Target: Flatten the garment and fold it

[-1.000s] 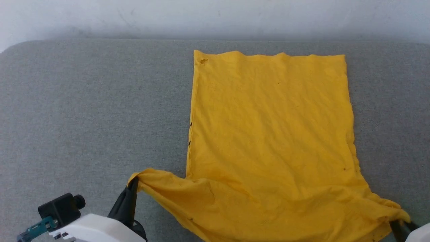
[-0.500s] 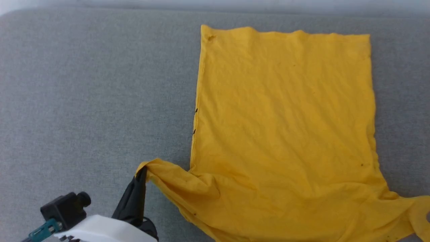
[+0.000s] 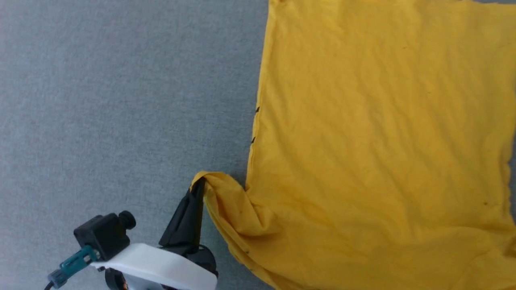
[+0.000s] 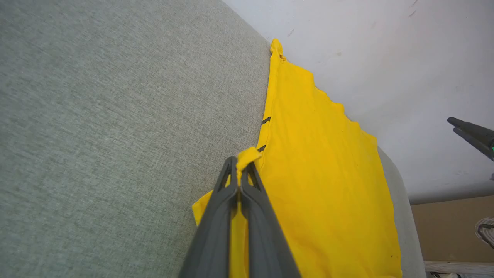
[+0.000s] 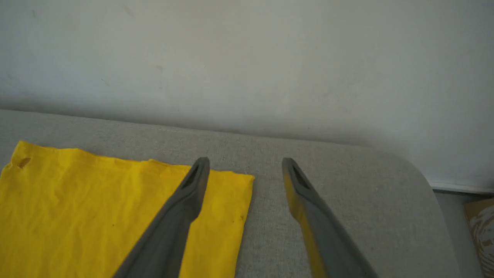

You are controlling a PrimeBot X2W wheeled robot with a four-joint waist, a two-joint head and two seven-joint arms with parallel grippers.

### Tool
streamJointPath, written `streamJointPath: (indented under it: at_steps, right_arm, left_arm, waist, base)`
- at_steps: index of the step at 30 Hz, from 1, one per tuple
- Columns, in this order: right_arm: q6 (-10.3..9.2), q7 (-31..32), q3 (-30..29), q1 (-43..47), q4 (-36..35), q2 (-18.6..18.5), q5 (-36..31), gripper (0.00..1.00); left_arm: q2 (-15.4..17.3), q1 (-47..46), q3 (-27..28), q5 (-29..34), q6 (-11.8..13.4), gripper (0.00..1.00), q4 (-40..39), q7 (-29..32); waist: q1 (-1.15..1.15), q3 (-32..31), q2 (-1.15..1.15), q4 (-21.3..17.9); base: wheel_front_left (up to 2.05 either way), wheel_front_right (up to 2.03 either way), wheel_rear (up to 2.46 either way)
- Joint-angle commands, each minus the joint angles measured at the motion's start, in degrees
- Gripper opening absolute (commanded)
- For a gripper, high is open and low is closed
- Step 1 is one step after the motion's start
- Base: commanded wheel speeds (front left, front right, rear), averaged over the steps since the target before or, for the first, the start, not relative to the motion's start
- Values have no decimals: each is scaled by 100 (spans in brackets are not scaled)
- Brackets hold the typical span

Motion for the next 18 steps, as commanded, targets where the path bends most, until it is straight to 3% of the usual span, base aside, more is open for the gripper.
streamJointPath:
  at_steps: [1, 7, 13, 15, 17, 18]
  right_arm:
    - [-4, 23, -56, -79, 181, 51, -138, 100]
    - [-4, -165, -372, -98, 1013, 113, -737, 100]
    - [-4, -358, -538, -101, 1352, 114, -909, 100]
    - [-4, -427, -553, -111, 1423, 121, -923, 70]
    - [-4, -486, -549, -129, 1479, 129, -935, 10]
    - [-4, -517, -527, -134, 1500, 135, -933, 0]
  left_arm:
    - [-39, -120, -38, 50, -45, 0, 2, -48]
    - [-81, -229, -196, 58, -65, 0, 11, -143]
    - [-91, -267, -226, 90, -49, 0, -37, -202]
    - [-92, -273, -222, 97, -40, 0, -49, -215]
    - [-93, -281, -221, 104, -32, 0, -53, -226]
    - [-94, -284, -221, 107, -25, 0, -54, -230]
  waist:
    - [-1, 362, 0, 347]
    - [-1, 642, 0, 589]
    - [-1, 820, 0, 659]
    - [-1, 859, 0, 657]
    - [-1, 886, 0, 644]
    - [-1, 895, 0, 626]
  base:
    - [0, 0, 0]
    - [0, 0, 0]
    - [0, 0, 0]
    - [0, 0, 0]
    - [0, 0, 0]
    - [0, 0, 0]
